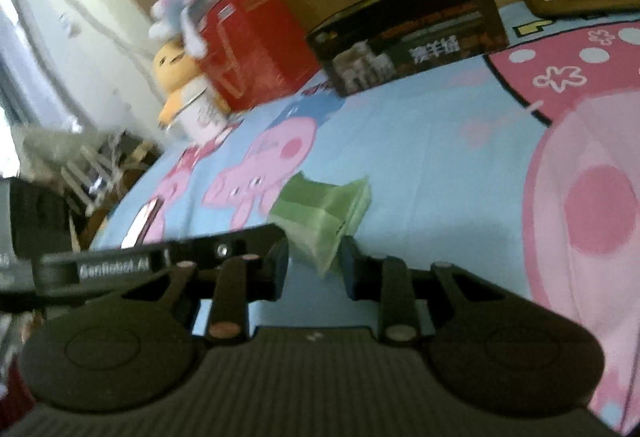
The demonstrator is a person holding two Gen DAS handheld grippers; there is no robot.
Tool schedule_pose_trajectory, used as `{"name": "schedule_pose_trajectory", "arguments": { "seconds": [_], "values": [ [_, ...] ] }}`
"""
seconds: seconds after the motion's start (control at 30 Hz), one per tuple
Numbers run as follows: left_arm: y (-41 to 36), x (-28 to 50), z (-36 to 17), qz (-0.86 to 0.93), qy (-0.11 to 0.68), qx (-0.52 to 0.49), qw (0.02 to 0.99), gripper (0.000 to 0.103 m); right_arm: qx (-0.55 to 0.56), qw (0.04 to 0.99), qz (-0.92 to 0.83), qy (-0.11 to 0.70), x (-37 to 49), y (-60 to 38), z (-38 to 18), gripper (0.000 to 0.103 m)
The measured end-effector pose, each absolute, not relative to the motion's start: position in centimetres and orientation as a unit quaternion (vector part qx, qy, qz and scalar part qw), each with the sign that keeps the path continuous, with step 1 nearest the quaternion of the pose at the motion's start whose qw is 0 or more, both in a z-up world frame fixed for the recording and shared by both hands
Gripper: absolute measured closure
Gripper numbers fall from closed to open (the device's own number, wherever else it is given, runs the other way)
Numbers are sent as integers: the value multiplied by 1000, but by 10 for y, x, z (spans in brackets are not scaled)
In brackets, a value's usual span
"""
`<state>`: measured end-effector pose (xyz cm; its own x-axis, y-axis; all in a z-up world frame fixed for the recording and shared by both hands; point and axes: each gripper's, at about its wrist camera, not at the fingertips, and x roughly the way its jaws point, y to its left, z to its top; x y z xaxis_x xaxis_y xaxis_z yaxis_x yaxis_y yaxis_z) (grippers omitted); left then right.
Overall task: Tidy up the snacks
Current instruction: 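Move the open left tool down toward the green square pack on the bed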
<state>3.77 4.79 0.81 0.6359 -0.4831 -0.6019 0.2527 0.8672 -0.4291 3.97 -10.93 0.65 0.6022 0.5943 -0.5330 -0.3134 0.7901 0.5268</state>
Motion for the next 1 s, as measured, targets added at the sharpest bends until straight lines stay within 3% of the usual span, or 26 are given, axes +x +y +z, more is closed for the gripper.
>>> {"name": "schedule_pose_trajectory", "arguments": {
  "seconds": [0.5,0.67,1.0],
  "values": [
    [22,-27,18,-178,374,-71,908,69,72,903,259,335,-21,-106,10,73],
    [28,-30,20,-153,371,-69,913,68,69,906,257,328,-26,-106,8,60],
    [35,-30,19,-124,372,-64,918,64,41,914,252,314,-33,-99,6,53]
  ]
}}
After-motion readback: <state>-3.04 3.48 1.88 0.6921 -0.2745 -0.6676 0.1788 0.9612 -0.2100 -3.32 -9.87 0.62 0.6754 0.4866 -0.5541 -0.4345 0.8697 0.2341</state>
